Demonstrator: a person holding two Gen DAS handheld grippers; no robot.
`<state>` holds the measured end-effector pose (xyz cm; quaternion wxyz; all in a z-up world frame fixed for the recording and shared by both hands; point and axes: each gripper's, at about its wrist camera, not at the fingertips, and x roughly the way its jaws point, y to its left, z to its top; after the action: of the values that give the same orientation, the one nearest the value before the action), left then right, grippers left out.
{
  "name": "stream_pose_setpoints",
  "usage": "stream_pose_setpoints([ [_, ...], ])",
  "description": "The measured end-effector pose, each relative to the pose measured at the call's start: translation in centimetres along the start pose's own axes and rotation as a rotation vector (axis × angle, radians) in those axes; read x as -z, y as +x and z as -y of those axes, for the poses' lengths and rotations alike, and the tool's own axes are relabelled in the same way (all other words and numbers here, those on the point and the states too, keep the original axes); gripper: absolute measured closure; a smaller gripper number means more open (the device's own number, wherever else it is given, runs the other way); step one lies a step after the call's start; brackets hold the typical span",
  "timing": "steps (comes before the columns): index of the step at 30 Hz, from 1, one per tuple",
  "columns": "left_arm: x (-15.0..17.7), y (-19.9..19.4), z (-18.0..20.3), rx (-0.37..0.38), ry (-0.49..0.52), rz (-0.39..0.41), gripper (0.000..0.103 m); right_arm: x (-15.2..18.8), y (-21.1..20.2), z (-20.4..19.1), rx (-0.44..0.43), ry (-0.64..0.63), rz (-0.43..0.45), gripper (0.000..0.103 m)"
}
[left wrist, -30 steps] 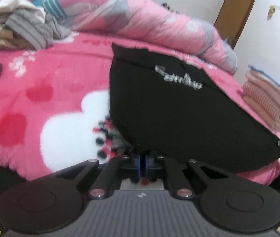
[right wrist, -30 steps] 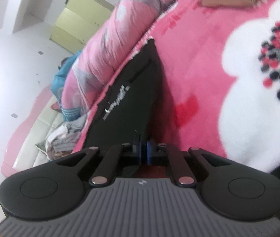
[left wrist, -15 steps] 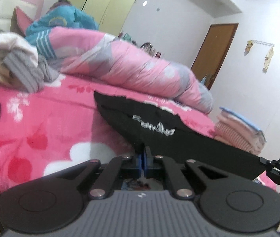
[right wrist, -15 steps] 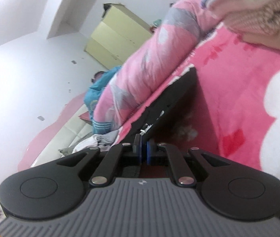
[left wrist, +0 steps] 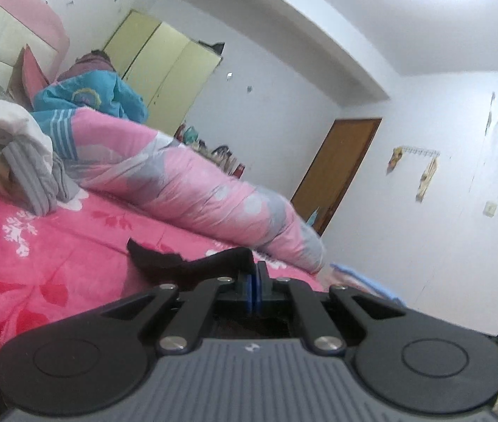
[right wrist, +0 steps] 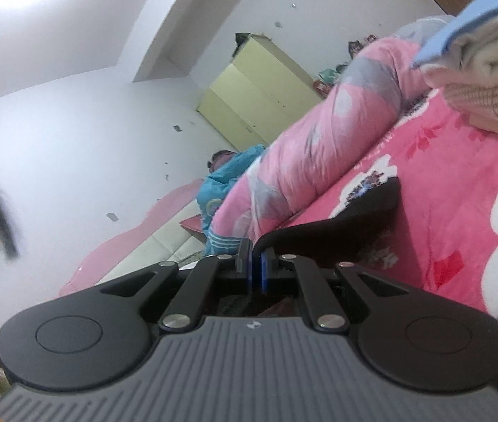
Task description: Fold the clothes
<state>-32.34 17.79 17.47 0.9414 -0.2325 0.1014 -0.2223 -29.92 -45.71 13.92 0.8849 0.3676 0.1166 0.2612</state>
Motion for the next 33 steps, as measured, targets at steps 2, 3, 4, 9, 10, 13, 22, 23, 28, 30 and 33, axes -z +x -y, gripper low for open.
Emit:
stream_pose_setpoints([
  [2, -0.2, -1.0, 0.3, 0.005, -0.003, 0.012, 0.1, 0.2, -0.9, -0.9, -0.011, 0.0, 0.009, 0.1],
  [3, -0.3, -1.6, 0.4, 0.008, -0.005, 0.017, 0.1, 0.3, -1.3, -1.3, -0.018, -0.003, 0.011, 0.1],
  [4, -0.4, -2.1, 0.6, 0.01, -0.006, 0.023, 0.1, 0.2, -1.7, -1.8, -0.02, -0.01, 0.013, 0.1],
  [9, -0.6, -3.5, 1.1, 0.024, 0.002, 0.041, 0.1, -0.3, -2.7, -3.0, -0.033, -0.034, 0.012, 0.1],
  [10, -0.6, -3.3, 1.0, 0.022, -0.004, 0.038, 0.1, -0.3, -2.6, -2.8, -0.026, -0.031, 0.009, 0.1],
  [13, -0.3, -2.1, 0.1, 0.017, -0.039, 0.015, 0.1, -0.3, -1.7, -1.3, -0.005, 0.02, -0.015, 0.1],
  [22, -0.9, 4.5, -4.5, -0.044, -0.131, -0.066, 0.1, -1.3, 4.3, 3.6, 0.025, 0.155, -0.086, 0.1],
  [23, -1.2, 5.5, -5.1, -0.051, -0.143, -0.065, 0.1, -1.6, 5.2, 4.0, 0.023, 0.164, -0.089, 0.1],
  [28, -2.7, 11.2, -8.3, -0.088, -0.19, -0.049, 0.1, -4.1, 10.3, 6.2, -0.009, 0.199, -0.085, 0.1],
  [30, -3.2, 13.7, -9.4, -0.096, -0.193, -0.048, 0.1, -5.1, 12.5, 7.2, -0.027, 0.214, -0.079, 0.1],
  [33, -3.9, 17.8, -11.4, -0.119, -0.193, -0.06, 0.1, -6.5, 16.4, 9.0, -0.02, 0.235, -0.082, 0.1],
])
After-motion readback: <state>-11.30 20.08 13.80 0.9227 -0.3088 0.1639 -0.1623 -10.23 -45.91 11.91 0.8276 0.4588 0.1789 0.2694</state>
